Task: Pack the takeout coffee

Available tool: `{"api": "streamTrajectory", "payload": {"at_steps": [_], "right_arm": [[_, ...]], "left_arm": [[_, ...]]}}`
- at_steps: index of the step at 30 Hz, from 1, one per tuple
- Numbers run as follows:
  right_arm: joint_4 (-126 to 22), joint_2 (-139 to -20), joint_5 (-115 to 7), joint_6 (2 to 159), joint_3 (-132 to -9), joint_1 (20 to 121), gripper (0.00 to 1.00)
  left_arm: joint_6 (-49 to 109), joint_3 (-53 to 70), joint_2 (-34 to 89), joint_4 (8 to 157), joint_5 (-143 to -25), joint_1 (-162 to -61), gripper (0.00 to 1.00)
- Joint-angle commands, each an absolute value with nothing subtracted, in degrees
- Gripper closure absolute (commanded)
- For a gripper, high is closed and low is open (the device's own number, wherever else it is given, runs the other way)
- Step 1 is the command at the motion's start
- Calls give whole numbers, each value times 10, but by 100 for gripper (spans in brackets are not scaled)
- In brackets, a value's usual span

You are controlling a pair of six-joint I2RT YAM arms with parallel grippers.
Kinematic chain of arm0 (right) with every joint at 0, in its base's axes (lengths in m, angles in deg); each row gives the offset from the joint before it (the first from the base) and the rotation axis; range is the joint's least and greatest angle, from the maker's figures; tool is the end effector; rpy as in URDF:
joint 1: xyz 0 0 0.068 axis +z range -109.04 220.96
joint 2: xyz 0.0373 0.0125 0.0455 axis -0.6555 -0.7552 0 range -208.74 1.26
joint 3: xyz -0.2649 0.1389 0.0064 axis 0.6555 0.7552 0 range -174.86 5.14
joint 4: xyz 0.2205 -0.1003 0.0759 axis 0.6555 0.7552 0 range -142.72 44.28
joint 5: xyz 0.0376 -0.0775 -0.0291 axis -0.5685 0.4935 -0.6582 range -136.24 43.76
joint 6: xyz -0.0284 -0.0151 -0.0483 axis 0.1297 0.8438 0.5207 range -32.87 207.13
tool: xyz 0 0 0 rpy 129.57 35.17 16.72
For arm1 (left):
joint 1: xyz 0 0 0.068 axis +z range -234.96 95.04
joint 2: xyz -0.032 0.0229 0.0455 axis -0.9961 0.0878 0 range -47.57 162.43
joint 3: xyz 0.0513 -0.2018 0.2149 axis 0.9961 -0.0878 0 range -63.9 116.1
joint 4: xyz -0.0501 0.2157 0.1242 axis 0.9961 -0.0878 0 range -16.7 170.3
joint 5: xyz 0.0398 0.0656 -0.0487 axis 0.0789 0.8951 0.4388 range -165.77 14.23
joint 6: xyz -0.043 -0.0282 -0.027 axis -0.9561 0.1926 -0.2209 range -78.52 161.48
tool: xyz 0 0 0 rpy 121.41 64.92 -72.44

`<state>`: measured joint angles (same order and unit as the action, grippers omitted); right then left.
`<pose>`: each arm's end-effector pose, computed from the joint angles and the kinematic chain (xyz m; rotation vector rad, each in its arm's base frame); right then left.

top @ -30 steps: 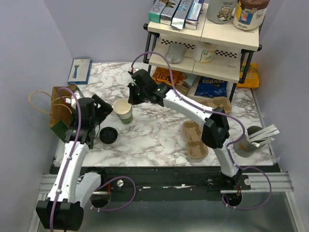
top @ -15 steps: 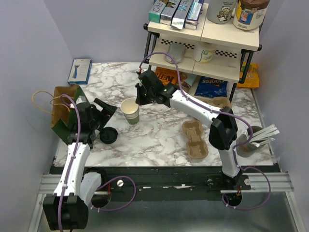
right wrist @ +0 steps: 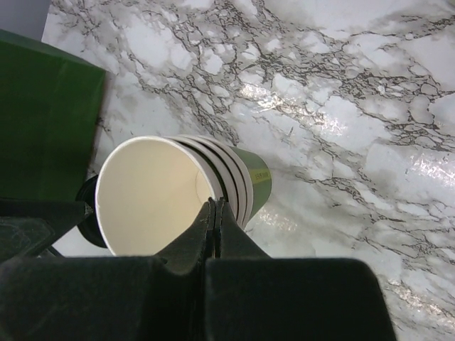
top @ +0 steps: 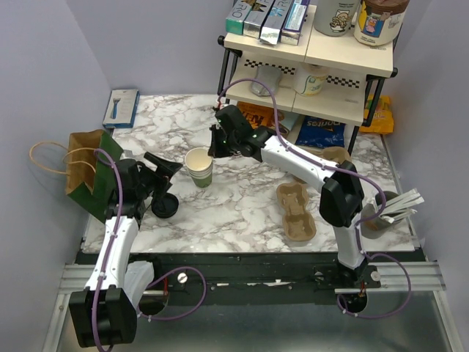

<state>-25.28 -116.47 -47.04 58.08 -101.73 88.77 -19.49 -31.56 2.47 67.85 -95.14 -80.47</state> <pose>0.3287 0.3636 0.3139 -0.3901 2.3124 0.7190 0.1753 -0.0001 0.2649 -1.0070 1.9657 -0.9291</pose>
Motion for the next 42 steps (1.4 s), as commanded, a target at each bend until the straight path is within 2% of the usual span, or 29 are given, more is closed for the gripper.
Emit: {"api": "streamTrajectory", "payload": {"at_steps": [1, 9, 18, 36, 42], "right_arm": [[-276, -1135, -489, 560, -1002, 878, 99], [-286, -1126, -523, 549, -990, 866, 99], [-286, -1108, -541, 548, -969, 847, 99], [-316, -1082, -605, 529, -935, 841, 99], [-335, -1071, -628, 523, -920, 841, 99]], "left_arm": [[-200, -317, 23, 694, -959, -800, 6], [-192, -312, 36, 713, -957, -808, 16], [-161, -283, 72, 711, -907, -884, 18], [-161, -276, 109, 734, -869, -926, 20], [-142, -257, 127, 692, -842, -942, 20]]}}
